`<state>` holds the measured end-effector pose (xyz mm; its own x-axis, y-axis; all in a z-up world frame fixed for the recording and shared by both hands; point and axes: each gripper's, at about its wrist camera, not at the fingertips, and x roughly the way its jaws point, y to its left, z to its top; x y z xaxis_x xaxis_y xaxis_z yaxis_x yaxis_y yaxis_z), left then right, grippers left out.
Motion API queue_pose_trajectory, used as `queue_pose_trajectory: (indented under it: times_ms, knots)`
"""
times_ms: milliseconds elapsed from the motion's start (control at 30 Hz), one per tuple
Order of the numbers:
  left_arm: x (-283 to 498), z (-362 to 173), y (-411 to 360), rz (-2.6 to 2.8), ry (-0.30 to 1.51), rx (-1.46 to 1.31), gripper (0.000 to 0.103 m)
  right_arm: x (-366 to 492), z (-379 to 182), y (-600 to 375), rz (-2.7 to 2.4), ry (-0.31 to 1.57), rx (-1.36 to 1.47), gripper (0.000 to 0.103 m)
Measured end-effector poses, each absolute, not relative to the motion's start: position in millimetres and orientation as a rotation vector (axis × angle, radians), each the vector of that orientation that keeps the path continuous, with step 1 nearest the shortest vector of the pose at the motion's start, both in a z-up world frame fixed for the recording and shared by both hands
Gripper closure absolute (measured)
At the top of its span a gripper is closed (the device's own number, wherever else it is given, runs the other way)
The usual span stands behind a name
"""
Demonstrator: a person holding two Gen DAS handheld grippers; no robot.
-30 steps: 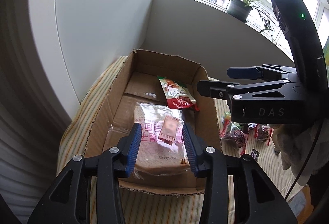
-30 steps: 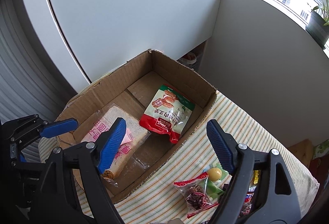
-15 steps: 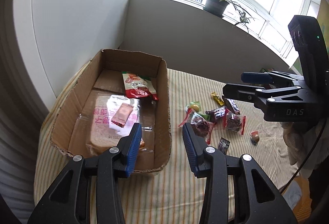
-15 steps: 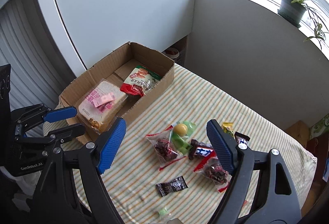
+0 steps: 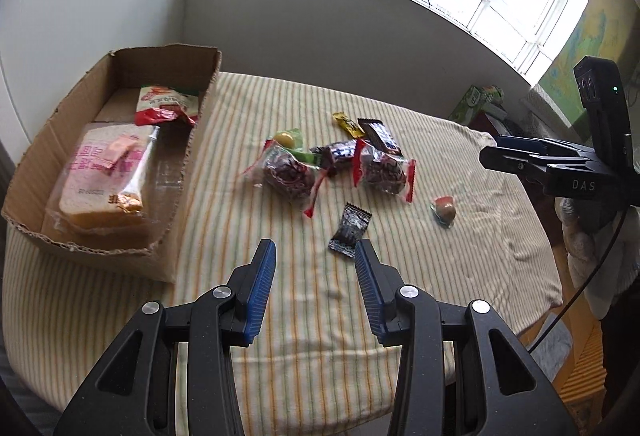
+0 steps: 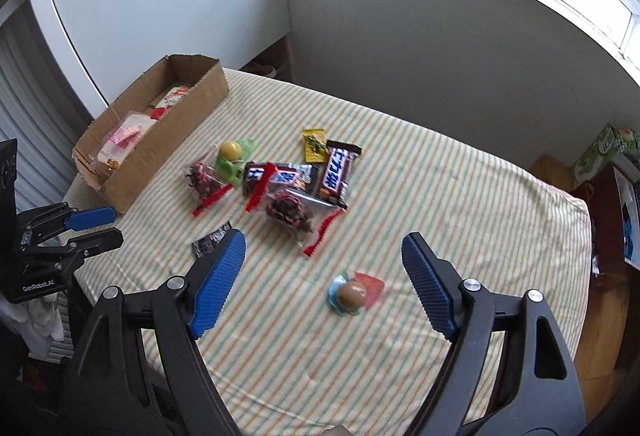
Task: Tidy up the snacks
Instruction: 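Move both grippers back over the remaining snacks, then grasp the round chocolate egg candy with right gripper while left grasps green wrapped candy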
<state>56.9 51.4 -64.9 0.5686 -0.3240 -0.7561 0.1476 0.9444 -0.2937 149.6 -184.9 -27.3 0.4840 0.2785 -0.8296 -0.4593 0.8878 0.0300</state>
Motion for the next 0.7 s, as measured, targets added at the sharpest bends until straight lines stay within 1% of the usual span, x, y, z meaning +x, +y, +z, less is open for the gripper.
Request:
queue_pose_trajectory:
  times_ms: [200,500,633,700]
  knots:
    - [51,-88,18,-0.328,0.992,-0.186,0.063,147,-62,-220,0.425,1.043,-0.149,0.020]
    - [53,-109,-11,-0.360,1.053,-0.168,0.063,142,-104,-226,0.422,1.106,-0.138,0.020]
    - [54,-116,-19,-0.374,1.071,-0.154,0.063,145,-115,-223,0.433,1.132,-0.138,0.030]
    - [56,-119,-21,-0.375,1.079,-0.152,0.063,148,-119,-221,0.431,1.139,-0.136,0.031]
